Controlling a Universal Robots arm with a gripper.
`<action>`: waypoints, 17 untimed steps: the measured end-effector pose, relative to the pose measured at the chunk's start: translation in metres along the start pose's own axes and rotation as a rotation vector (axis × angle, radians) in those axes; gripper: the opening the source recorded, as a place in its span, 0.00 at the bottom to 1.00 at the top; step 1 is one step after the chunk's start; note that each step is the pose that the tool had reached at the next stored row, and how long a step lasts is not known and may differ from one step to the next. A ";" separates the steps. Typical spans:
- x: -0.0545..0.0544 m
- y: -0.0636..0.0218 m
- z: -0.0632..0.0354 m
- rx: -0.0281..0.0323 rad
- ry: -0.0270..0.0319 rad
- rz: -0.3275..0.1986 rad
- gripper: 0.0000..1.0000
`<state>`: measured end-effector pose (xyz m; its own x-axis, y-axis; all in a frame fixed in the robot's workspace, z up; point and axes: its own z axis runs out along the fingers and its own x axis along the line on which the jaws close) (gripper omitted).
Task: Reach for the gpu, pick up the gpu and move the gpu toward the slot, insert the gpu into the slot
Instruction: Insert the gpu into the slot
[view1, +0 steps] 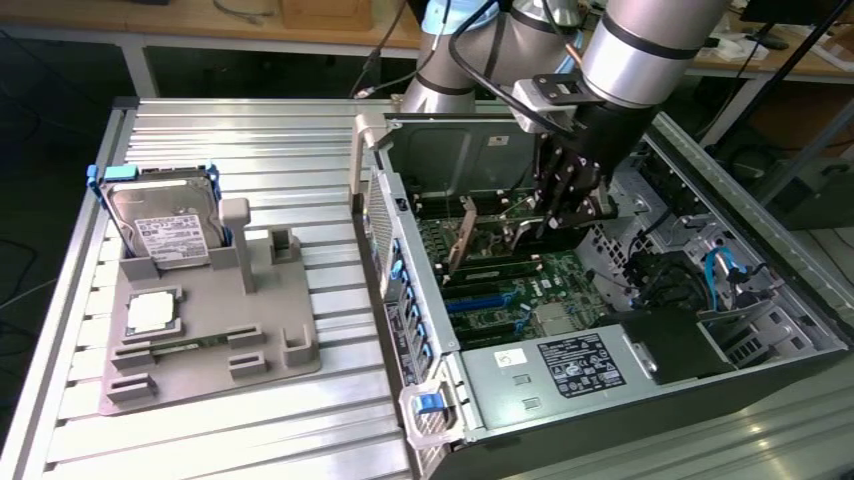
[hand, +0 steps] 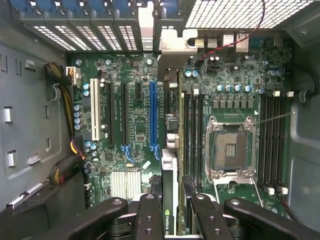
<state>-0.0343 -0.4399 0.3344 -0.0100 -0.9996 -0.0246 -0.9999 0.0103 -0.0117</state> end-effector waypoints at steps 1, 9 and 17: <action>0.000 0.0000 0.0000 0.0000 -0.0001 0.000 0.27; 0.000 -0.0017 0.0007 -0.0219 0.0002 0.000 0.27; 0.000 0.0005 0.0018 -0.0217 0.0002 0.000 0.27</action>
<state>-0.0348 -0.4399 0.3326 -0.0103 -0.9996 -0.0244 -0.9999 0.0100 0.0100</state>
